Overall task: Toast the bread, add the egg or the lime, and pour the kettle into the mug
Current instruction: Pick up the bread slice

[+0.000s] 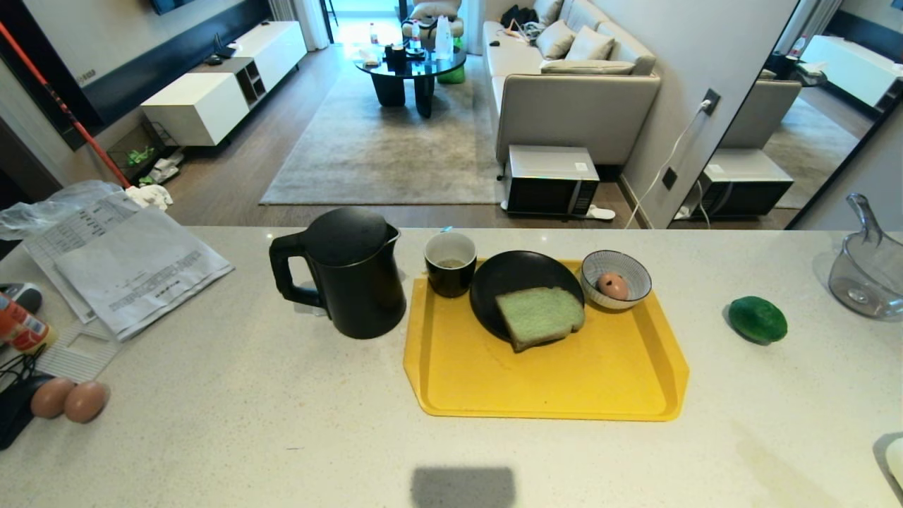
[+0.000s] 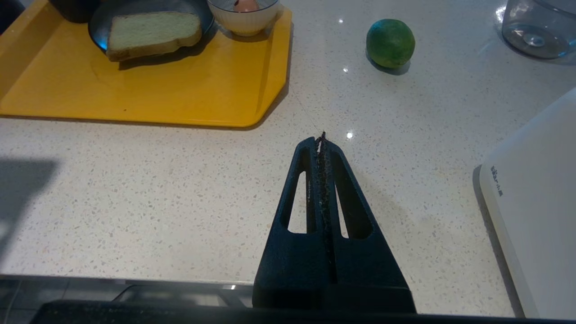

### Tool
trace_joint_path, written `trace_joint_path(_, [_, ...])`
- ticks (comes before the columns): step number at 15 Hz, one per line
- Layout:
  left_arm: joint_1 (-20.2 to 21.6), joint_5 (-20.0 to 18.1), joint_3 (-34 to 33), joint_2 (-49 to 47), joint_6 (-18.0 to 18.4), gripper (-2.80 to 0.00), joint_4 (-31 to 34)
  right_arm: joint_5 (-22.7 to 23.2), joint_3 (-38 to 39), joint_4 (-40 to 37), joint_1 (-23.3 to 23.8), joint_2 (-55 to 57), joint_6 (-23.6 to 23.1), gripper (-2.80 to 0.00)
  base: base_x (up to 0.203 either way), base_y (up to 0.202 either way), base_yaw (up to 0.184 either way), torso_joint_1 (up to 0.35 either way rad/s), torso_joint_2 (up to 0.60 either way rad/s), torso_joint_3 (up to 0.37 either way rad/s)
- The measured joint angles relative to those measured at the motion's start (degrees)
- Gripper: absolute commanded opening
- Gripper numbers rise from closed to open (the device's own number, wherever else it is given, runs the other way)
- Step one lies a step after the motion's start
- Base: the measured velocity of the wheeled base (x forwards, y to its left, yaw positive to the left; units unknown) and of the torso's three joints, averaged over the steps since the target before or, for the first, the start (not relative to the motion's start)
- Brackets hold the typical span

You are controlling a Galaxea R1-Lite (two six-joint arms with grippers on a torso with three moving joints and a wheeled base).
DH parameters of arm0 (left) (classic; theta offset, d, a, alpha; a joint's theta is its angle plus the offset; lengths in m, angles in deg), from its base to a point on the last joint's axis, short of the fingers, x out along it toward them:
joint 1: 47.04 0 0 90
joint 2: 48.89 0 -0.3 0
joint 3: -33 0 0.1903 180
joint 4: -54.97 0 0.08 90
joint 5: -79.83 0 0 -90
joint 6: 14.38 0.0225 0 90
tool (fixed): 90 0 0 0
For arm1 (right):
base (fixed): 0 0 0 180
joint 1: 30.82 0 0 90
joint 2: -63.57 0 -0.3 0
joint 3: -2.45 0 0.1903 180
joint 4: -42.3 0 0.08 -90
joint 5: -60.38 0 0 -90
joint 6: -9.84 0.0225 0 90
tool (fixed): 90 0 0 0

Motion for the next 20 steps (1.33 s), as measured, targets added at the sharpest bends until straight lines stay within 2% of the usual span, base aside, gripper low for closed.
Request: trace_joint_path(20, [0.0,0.0,0.0,0.0,0.0,-2.8,0.0,-0.8,-0.3,-1.6,0.0,0.0,-0.5,-2.8,0.0,0.0,0.0,0.0,0.0,0.0])
